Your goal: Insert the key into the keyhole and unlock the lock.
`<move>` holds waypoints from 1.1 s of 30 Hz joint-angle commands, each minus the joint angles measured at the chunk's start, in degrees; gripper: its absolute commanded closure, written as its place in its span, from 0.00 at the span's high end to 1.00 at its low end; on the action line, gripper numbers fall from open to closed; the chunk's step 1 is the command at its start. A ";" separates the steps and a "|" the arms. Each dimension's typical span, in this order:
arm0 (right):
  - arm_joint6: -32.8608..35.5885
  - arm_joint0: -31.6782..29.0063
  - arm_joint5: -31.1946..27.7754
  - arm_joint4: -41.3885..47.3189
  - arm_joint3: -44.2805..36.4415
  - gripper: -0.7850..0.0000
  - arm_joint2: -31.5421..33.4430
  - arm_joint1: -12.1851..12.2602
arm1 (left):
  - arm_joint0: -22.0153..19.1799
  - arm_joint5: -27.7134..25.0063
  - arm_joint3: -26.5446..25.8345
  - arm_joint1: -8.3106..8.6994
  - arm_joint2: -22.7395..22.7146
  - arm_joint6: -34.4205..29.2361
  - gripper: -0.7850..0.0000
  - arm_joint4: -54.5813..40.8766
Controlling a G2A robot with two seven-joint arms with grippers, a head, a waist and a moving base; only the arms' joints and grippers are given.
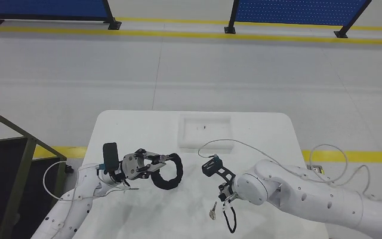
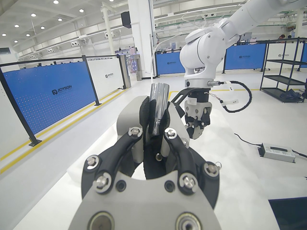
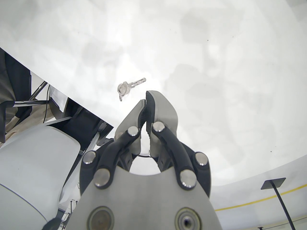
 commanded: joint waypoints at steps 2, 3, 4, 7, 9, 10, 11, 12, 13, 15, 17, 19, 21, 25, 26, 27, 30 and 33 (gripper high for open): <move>0.00 0.00 0.00 0.00 0.00 0.00 0.00 0.00 | -0.02 0.03 0.04 -0.02 0.02 0.04 0.00 0.04; 0.00 0.00 0.00 0.00 0.00 0.00 0.00 0.00 | -0.02 0.03 0.04 -0.02 0.02 0.04 0.00 0.04; 0.00 0.00 0.00 0.00 0.00 0.00 0.00 0.00 | -0.02 0.03 0.04 -0.02 0.02 0.04 0.00 0.04; -0.41 -0.15 -0.40 0.00 -0.12 0.00 0.03 -0.02 | -0.02 0.03 0.04 -0.02 0.02 0.04 0.00 0.04; -2.29 -1.35 -4.10 0.40 -0.24 0.00 0.27 -0.04 | -0.02 0.03 0.04 -0.02 0.02 0.04 0.00 0.04; -2.33 -1.74 -5.77 -0.27 -0.31 0.00 0.16 -0.04 | -0.02 0.03 0.04 -0.02 0.02 0.04 0.00 0.04; -2.62 -2.29 -7.66 -0.58 -0.48 0.00 0.03 -0.07 | -0.02 0.03 0.04 -0.02 0.02 0.04 0.00 0.04; -3.46 -3.05 -9.00 -0.02 -0.19 0.00 0.11 -0.10 | -0.02 0.03 0.04 -0.02 0.02 0.04 0.00 0.04; -4.38 -3.80 -10.50 0.06 -0.15 0.11 0.07 -0.14 | -0.02 0.03 0.04 -0.02 0.02 0.04 0.00 0.04; -6.52 -5.46 -13.99 0.77 0.38 0.26 0.08 -0.18 | -0.02 0.03 0.04 -0.02 0.02 0.04 0.00 0.04; -7.16 -6.79 -16.21 0.09 1.41 0.31 -0.18 -0.20 | -0.02 0.03 0.04 -0.02 0.02 0.04 0.00 0.04; -8.26 -7.95 -17.65 -0.20 2.32 0.40 -0.15 -0.34 | -0.02 0.03 0.04 -0.02 0.02 0.04 0.00 0.04; -9.05 -9.00 -18.96 -0.31 3.29 0.41 -0.10 -0.57 | -0.02 0.03 0.04 -0.02 0.02 0.04 0.00 0.04; -9.15 -10.48 -21.16 -1.11 4.92 0.45 -0.12 -1.33 | -0.02 0.03 0.04 -0.02 0.02 0.04 0.00 0.04; -9.42 -10.85 -21.56 -0.82 5.51 0.45 0.05 -1.53 | -0.02 0.03 0.04 -0.02 0.02 0.04 0.00 0.04; -9.58 -11.18 -21.88 -0.63 6.09 0.45 0.20 -1.70 | -0.02 0.03 0.04 -0.02 0.02 0.04 0.00 0.04; -9.60 -12.18 -22.64 0.86 7.62 0.39 0.79 -2.19 | -0.02 0.03 0.04 -0.02 0.02 0.04 0.00 0.04; -9.26 -12.82 -23.55 1.18 8.86 0.40 1.33 -2.63 | -0.02 0.03 0.04 -0.02 0.02 0.04 0.00 0.04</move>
